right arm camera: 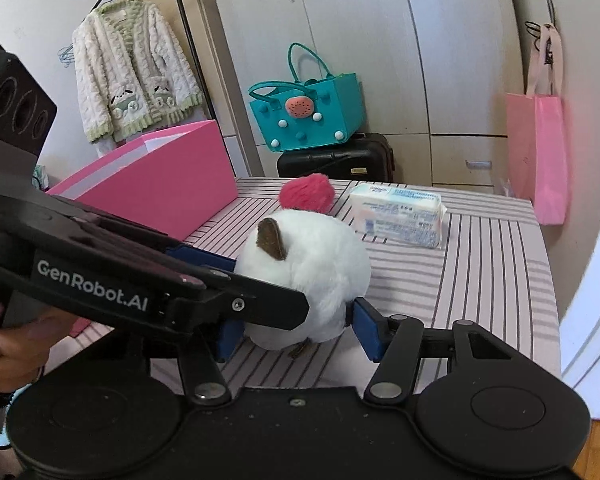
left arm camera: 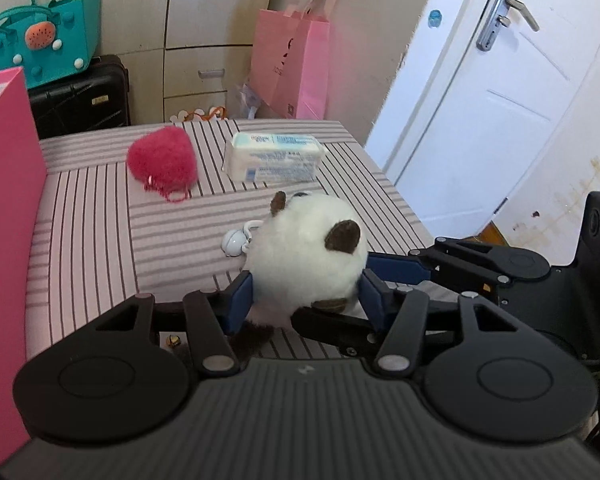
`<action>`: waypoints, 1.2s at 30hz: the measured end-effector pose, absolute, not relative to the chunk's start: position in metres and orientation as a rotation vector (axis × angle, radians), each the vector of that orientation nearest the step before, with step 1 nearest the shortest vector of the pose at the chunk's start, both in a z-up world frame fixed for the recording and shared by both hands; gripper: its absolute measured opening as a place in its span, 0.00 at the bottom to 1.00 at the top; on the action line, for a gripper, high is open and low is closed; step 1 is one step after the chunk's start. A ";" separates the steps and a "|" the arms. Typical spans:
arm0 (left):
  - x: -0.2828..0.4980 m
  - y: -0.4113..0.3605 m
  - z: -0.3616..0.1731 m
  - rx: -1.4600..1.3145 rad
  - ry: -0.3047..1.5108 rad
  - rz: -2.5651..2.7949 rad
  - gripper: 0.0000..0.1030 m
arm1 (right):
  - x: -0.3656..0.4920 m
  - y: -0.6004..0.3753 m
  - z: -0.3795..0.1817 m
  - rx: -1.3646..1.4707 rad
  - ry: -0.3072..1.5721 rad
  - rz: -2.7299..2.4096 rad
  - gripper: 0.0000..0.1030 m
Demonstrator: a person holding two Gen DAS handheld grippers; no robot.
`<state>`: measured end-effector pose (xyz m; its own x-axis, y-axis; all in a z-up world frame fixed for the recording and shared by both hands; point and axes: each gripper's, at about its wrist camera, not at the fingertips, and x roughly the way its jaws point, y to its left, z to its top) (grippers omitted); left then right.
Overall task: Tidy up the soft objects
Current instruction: 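Grasp the white-and-brown cat plush with the left tool, then lift the cat plush and lower it into the pink box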
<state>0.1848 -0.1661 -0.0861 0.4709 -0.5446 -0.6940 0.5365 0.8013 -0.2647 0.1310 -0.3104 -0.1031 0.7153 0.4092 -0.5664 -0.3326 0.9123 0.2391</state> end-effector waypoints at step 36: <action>0.088 -0.014 -0.049 -0.298 1.159 -0.683 0.53 | 0.039 -0.182 -0.028 0.101 0.975 0.509 0.62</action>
